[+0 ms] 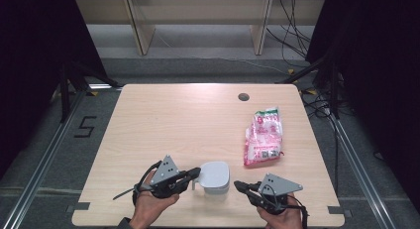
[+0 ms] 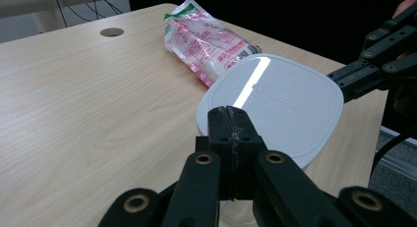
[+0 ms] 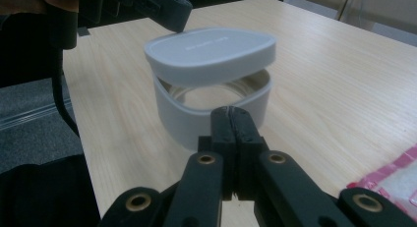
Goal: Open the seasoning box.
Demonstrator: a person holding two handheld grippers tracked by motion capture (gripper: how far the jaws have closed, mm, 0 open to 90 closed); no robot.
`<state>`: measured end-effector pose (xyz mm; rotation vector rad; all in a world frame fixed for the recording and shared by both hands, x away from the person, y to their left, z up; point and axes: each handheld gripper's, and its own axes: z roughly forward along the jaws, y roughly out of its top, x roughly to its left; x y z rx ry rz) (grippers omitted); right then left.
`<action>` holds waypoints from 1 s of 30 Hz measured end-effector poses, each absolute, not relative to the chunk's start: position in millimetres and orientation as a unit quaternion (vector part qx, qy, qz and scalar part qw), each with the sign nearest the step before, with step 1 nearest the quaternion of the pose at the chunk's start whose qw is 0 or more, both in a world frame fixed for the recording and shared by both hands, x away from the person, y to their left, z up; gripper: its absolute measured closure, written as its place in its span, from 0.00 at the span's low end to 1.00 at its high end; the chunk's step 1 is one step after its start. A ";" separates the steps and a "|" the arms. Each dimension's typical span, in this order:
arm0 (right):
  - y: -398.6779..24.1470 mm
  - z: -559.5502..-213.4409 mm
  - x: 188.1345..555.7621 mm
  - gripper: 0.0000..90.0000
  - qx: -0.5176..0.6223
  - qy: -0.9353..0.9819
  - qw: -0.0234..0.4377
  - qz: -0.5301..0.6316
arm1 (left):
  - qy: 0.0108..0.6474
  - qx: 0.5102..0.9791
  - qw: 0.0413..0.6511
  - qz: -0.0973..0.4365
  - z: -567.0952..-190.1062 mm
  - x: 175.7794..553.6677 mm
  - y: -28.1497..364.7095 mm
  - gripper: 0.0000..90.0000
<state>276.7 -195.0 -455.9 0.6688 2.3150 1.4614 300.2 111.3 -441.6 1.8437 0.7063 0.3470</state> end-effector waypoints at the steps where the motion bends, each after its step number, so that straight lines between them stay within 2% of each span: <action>1: -192.6 -455.6 277.9 1.00 0.230 0.811 0.156 0.514 | 0.296 0.776 0.538 0.146 -441.6 300.4 111.7 0.99; 17: -177.6 -445.5 282.5 1.00 0.223 0.816 0.169 0.506 | 0.300 0.773 0.540 0.147 -443.3 301.1 113.7 0.99; 21: -175.7 -441.6 282.6 1.00 0.219 0.815 0.172 0.508 | 0.303 0.764 0.551 0.142 -440.6 300.3 119.4 0.89; 27: -168.9 -437.7 285.3 1.00 0.213 0.814 0.170 0.513 | 0.301 0.763 0.556 0.133 -442.5 291.4 135.4 0.66; 30: -163.4 -434.5 286.4 1.00 0.208 0.810 0.174 0.519 | 0.299 0.776 0.539 0.137 -447.2 284.3 140.1 0.56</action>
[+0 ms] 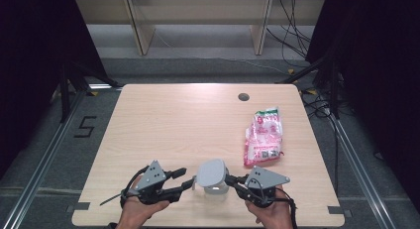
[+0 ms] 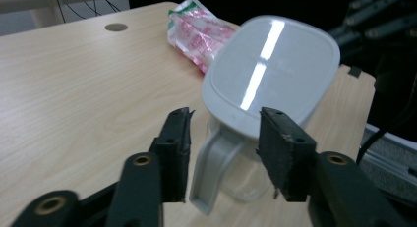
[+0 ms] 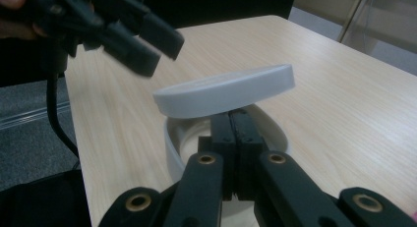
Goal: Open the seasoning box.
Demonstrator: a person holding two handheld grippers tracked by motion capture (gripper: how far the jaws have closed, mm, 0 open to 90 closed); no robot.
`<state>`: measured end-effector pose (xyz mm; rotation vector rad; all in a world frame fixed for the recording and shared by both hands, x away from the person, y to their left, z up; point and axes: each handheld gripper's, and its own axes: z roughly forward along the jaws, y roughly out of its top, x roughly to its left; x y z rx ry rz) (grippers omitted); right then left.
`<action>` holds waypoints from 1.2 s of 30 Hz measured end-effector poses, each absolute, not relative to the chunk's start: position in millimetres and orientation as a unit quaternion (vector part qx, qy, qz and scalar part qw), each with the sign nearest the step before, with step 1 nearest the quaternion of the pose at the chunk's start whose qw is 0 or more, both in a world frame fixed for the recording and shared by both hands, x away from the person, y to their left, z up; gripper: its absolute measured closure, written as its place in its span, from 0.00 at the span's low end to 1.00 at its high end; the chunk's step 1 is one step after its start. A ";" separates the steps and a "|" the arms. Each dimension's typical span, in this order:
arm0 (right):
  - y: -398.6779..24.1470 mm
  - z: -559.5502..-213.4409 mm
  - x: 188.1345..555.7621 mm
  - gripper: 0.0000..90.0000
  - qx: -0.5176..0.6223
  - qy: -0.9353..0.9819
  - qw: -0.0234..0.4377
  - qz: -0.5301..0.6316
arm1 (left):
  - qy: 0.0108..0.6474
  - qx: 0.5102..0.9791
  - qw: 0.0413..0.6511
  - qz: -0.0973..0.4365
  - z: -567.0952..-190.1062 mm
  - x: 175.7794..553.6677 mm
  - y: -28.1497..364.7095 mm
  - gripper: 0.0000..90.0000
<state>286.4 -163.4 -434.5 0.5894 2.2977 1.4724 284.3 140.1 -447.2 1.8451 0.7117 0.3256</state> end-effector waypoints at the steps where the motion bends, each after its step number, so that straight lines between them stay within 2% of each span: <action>1: -161.9 -433.3 286.5 1.00 0.208 0.811 0.170 0.519 | 0.301 0.778 0.533 0.140 -449.2 281.5 141.0 0.51; 8: -145.9 -428.9 287.5 1.00 0.191 0.816 0.170 0.519 | 0.310 0.785 0.519 0.133 -462.7 266.2 146.8 0.41; 16: -127.4 -424.3 287.1 1.00 0.178 0.814 0.169 0.526 | 0.320 0.788 0.506 0.141 -470.8 260.8 148.6 0.37; 25: -112.8 -424.0 287.7 0.99 0.165 0.818 0.144 0.532 | 0.333 0.781 0.511 0.134 -475.5 258.6 151.7 0.34; 28: -117.9 -422.6 289.8 0.98 0.164 0.816 0.150 0.534 | 0.332 0.779 0.514 0.139 -476.6 257.1 153.5 0.33; 33: -147.6 -424.2 299.7 0.89 0.195 0.805 0.164 0.536 | 0.323 0.784 0.509 0.151 -476.7 255.9 158.7 0.33; 36: -170.2 -427.9 306.1 0.84 0.227 0.799 0.163 0.532 | 0.344 0.774 0.512 0.142 -479.4 252.7 157.5 0.32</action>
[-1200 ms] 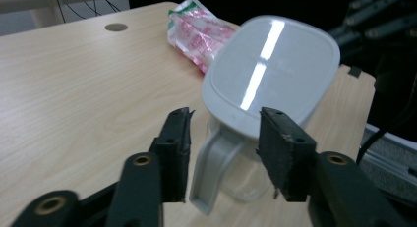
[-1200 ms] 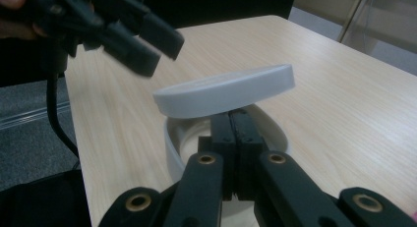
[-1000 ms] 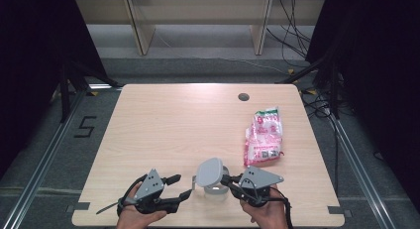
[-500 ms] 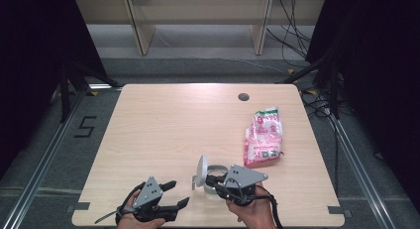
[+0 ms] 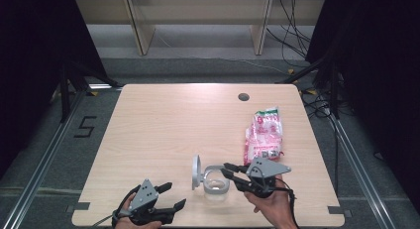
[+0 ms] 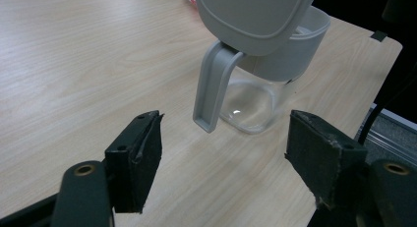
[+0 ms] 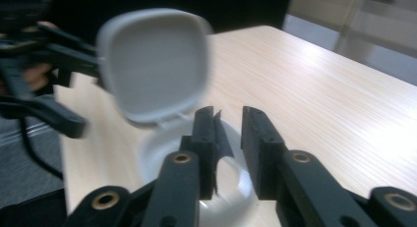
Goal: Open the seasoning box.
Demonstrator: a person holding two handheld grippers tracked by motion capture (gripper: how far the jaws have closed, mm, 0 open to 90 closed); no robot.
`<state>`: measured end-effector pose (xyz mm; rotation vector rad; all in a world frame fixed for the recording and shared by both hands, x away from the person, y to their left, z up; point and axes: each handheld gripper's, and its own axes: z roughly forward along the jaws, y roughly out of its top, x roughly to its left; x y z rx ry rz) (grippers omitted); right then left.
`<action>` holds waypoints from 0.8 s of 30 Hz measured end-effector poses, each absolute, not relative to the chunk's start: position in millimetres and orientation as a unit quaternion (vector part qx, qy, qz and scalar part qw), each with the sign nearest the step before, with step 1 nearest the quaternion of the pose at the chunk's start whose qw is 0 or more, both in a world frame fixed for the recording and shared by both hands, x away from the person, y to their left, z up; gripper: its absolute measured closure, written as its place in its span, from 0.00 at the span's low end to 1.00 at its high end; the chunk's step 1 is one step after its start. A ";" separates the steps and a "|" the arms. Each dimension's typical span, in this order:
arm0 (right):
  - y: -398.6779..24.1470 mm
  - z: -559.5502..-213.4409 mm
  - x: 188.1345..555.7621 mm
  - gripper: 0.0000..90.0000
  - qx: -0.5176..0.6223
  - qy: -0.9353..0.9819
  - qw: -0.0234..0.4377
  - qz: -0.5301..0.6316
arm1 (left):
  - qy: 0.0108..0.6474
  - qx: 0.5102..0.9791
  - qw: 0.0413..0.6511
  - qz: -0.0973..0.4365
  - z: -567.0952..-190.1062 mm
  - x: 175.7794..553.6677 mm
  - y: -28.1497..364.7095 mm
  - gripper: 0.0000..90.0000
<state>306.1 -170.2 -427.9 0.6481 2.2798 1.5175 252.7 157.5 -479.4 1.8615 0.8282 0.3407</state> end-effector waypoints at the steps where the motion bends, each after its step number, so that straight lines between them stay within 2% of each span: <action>1: -178.0 -429.7 309.5 0.80 0.231 0.797 0.171 0.532 | 0.331 0.781 0.509 0.146 -479.3 254.0 158.7 0.31; 4: -194.2 -432.9 314.6 0.74 0.249 0.794 0.169 0.528 | 0.342 0.777 0.510 0.140 -481.1 252.0 157.2 0.30; 7: -210.1 -436.1 320.7 0.68 0.264 0.784 0.187 0.530 | 0.344 0.777 0.508 0.138 -481.4 250.9 156.7 0.29; 11: -227.7 -441.3 330.1 0.56 0.295 0.776 0.179 0.528 | 0.326 0.786 0.504 0.149 -481.7 252.1 157.9 0.28; 13: -238.0 -444.1 336.5 0.49 0.309 0.767 0.191 0.529 | 0.337 0.781 0.505 0.144 -481.9 250.4 157.2 0.28; 15: -245.8 -445.4 339.7 0.46 0.334 0.763 0.188 0.521 | 0.344 0.777 0.507 0.140 -482.1 249.1 156.5 0.27; 17: -257.1 -447.9 349.1 0.43 0.332 0.756 0.209 0.524 | 0.346 0.776 0.509 0.140 -481.9 248.6 156.6 0.27; 18: -260.0 -449.3 349.9 0.41 0.351 0.750 0.197 0.525 | 0.332 0.783 0.505 0.149 -480.8 250.3 158.3 0.27; 22: -279.2 -455.3 362.2 0.31 0.364 0.743 0.227 0.515 | 0.352 0.768 0.517 0.141 -480.4 248.9 155.4 0.26; 24: -286.2 -457.8 365.7 0.29 0.380 0.740 0.222 0.509 | 0.352 0.766 0.519 0.140 -480.4 249.6 155.0 0.26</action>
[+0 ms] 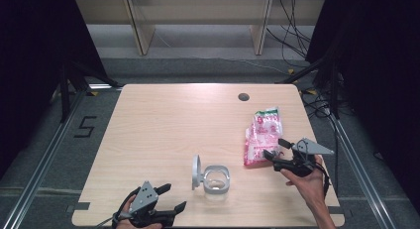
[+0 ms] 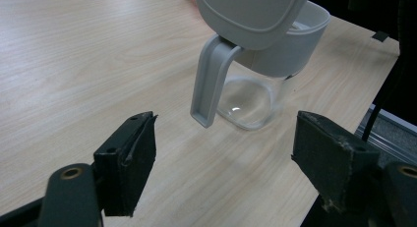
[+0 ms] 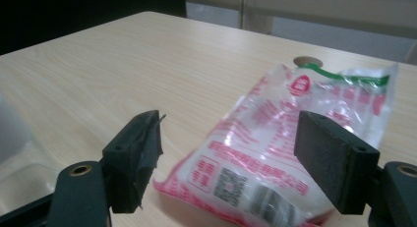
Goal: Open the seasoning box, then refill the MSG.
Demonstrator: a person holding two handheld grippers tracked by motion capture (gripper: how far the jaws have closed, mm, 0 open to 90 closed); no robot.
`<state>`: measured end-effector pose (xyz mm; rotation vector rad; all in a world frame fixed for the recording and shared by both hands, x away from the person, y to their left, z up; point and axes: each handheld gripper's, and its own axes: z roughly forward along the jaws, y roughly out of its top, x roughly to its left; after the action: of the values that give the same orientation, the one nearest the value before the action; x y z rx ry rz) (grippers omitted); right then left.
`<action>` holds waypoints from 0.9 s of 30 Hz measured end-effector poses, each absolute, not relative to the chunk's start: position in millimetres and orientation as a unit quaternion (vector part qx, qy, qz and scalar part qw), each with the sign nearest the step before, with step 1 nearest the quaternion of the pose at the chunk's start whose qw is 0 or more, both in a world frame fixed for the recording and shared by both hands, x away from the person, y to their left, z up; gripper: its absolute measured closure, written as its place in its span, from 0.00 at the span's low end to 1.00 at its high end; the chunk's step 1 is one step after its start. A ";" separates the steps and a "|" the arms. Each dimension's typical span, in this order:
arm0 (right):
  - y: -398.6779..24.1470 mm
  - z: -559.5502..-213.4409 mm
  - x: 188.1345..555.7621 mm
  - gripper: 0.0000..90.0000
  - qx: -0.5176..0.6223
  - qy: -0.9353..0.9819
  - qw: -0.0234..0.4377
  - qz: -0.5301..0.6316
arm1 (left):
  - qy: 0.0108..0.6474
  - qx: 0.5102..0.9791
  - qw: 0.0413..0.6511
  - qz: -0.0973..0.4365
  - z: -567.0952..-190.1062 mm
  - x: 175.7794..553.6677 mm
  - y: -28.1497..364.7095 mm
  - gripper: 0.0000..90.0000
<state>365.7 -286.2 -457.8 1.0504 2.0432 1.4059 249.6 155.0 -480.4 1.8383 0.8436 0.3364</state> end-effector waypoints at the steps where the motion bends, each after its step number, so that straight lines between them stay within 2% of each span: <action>1: -289.0 -460.0 368.1 0.28 0.383 0.733 0.222 0.516 | 0.353 0.768 0.514 0.143 -480.2 249.3 155.1 0.26; 4: -300.6 -462.5 373.5 0.28 0.380 0.738 0.234 0.506 | 0.351 0.769 0.515 0.141 -481.3 249.9 153.8 0.26; 14: -307.6 -467.4 382.9 0.24 0.407 0.733 0.233 0.493 | 0.331 0.779 0.511 0.150 -478.8 248.2 155.0 0.23; 24: -316.4 -471.1 407.8 0.25 0.424 0.728 0.233 0.486 | 0.355 0.766 0.516 0.145 -481.4 245.9 154.7 0.21; 27: -319.1 -474.8 417.5 0.24 0.450 0.718 0.214 0.486 | 0.350 0.771 0.510 0.150 -481.2 244.7 156.1 0.21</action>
<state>417.5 -319.1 -474.8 1.2472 1.9917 1.3483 244.7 156.1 -481.2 1.8570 0.8423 0.3618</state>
